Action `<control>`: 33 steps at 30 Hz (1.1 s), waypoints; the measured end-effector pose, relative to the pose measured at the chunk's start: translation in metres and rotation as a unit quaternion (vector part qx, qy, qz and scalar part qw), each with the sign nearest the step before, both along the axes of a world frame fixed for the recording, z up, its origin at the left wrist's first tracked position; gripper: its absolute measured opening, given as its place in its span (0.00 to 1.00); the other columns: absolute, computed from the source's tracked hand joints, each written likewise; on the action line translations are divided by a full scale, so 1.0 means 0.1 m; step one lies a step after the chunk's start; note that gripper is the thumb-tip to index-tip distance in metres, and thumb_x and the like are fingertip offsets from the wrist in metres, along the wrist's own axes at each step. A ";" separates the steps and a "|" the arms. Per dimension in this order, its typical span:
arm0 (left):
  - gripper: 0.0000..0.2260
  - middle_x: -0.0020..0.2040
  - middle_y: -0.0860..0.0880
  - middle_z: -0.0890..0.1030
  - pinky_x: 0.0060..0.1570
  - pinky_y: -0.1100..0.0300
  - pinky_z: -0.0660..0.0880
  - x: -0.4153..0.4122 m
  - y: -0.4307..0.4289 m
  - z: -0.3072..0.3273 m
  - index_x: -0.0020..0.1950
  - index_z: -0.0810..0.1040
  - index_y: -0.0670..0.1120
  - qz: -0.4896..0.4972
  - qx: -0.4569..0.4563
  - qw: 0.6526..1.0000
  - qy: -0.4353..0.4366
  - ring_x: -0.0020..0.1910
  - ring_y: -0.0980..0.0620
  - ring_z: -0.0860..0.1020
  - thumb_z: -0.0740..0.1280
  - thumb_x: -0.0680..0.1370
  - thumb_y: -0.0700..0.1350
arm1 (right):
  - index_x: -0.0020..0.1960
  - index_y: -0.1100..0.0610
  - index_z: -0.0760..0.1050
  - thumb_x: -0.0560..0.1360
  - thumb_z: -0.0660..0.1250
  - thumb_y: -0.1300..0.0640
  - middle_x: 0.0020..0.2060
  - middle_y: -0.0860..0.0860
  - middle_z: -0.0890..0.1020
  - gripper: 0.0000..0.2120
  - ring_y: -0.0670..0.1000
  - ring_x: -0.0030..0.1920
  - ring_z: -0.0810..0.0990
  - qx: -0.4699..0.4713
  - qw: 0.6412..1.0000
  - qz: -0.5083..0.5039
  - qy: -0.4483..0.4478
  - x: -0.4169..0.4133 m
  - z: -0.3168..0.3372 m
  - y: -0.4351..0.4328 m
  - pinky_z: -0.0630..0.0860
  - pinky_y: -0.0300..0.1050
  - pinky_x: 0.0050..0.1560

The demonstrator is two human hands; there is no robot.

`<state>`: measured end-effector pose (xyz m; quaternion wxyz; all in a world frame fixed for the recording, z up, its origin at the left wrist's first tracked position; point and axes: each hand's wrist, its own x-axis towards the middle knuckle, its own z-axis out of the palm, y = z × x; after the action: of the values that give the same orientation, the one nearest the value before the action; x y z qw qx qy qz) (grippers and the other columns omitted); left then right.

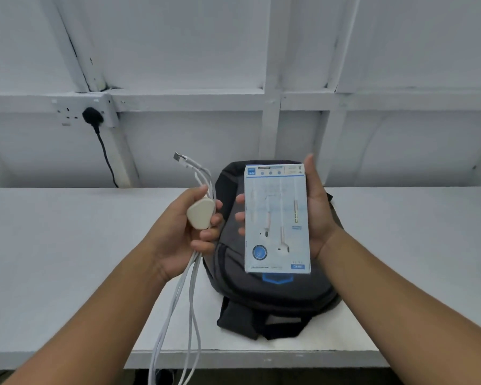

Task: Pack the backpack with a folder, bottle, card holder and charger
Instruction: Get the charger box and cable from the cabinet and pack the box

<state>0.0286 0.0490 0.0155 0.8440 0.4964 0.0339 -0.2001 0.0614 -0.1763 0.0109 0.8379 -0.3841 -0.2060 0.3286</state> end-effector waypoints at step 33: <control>0.17 0.35 0.51 0.76 0.38 0.54 0.72 0.62 0.78 -1.46 0.38 0.69 0.49 0.176 0.736 0.636 -0.151 0.37 0.46 0.76 0.64 0.78 0.60 | 0.61 0.57 0.82 0.64 0.62 0.19 0.59 0.65 0.82 0.46 0.66 0.57 0.83 -0.272 0.954 -0.122 -0.035 0.10 -0.03 0.47 0.78 0.62 0.61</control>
<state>0.0902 0.1270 -0.1300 0.2122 0.9612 0.1283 0.1209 0.0718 -0.1294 0.0077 0.7275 -0.6310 -0.0898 0.2540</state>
